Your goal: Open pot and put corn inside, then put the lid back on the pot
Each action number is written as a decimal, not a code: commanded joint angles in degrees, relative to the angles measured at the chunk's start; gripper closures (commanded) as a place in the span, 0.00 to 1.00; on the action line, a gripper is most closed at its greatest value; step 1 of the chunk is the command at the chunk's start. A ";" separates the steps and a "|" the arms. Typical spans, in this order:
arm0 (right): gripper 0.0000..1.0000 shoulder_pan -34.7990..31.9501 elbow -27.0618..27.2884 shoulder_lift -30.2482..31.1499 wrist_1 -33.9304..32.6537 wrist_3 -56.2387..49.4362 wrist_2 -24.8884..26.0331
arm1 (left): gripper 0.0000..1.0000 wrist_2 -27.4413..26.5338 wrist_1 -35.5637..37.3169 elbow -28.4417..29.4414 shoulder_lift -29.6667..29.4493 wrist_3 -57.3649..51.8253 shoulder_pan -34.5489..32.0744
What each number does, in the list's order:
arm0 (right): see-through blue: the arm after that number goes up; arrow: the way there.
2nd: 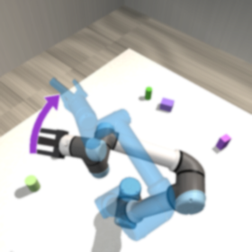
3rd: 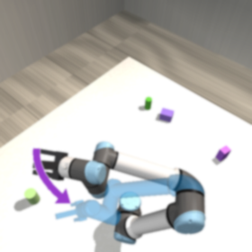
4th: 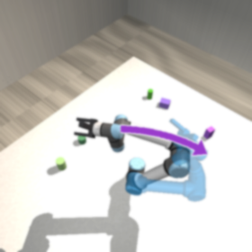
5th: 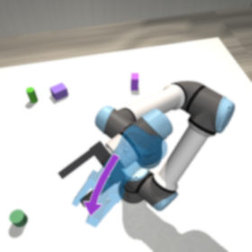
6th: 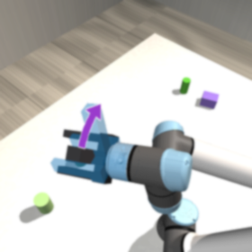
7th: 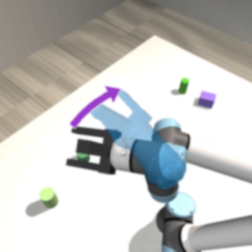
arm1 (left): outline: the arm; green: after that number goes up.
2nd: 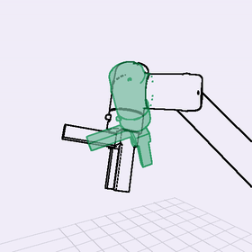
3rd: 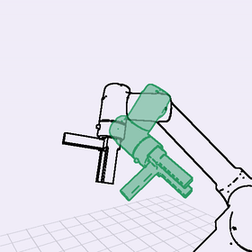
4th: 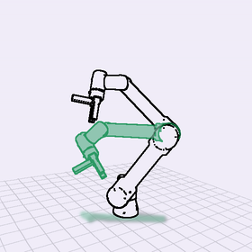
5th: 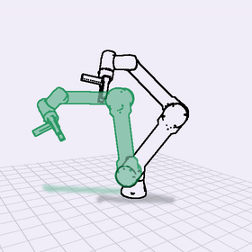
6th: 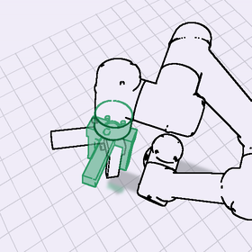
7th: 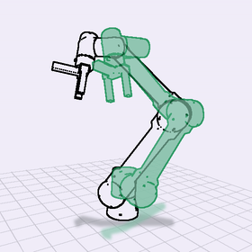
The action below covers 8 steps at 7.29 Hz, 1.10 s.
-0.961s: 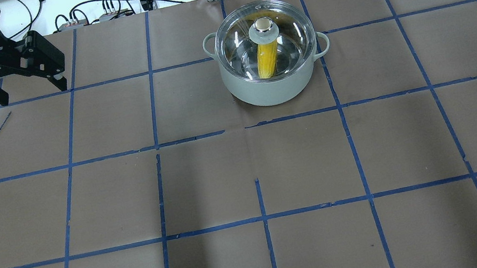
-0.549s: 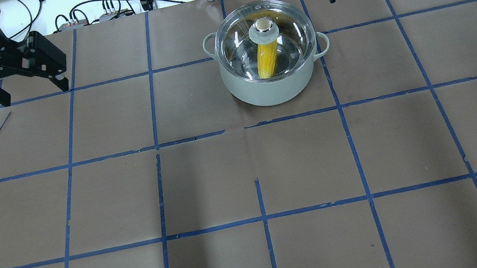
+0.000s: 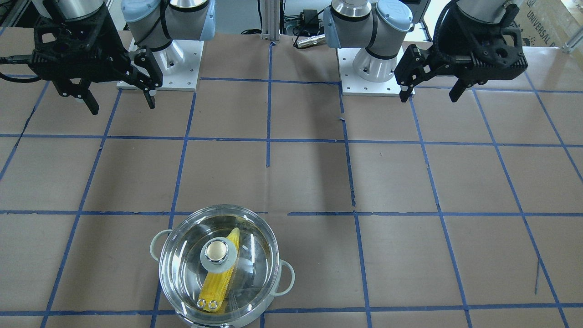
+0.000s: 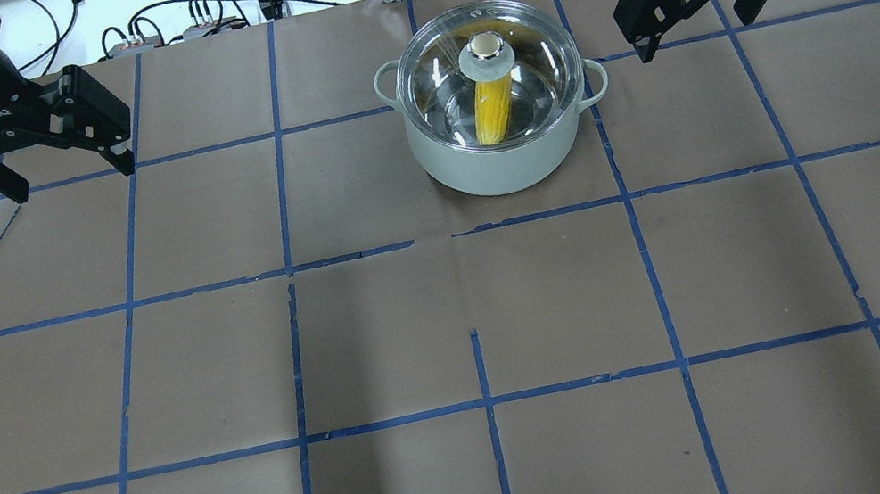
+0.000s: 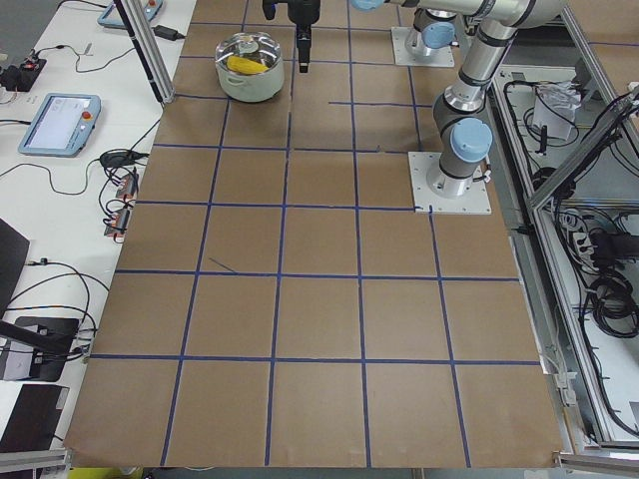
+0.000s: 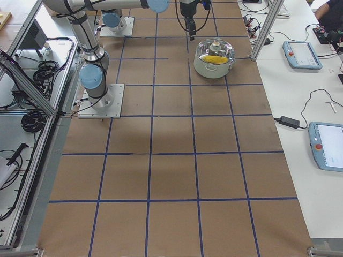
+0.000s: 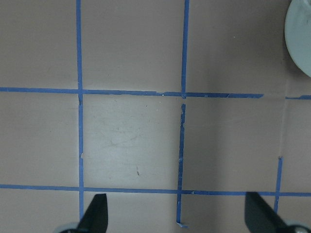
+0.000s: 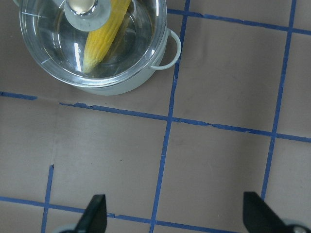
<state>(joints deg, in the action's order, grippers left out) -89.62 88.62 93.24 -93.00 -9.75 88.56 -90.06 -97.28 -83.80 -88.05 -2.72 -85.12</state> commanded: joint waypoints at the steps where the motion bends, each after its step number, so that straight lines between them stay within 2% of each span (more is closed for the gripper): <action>1: 0.01 0.06 0.58 2.81 3.07 -0.18 0.20 | 0.00 -0.20 -0.10 -0.49 0.07 -0.09 -0.22; 3: 0.01 -0.03 -0.11 3.18 4.14 -0.01 0.64 | 0.00 -0.55 -0.36 -0.31 0.16 0.09 -0.40; 4: 0.01 -0.03 -0.38 3.35 4.32 0.52 3.52 | 0.00 -0.64 -1.49 0.13 0.25 1.13 -0.40; 5: 0.01 -0.12 -0.21 3.35 4.40 0.70 3.72 | 0.00 -0.46 -3.85 0.91 -0.01 2.10 -0.31; 8: 0.01 -0.03 -0.21 3.17 4.32 0.70 3.72 | 0.00 -0.64 -3.62 0.57 -0.10 1.93 -0.31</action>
<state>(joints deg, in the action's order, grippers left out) -89.69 88.42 96.45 -88.62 -9.07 92.23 -90.68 -101.04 -82.95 -88.03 -0.74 -85.43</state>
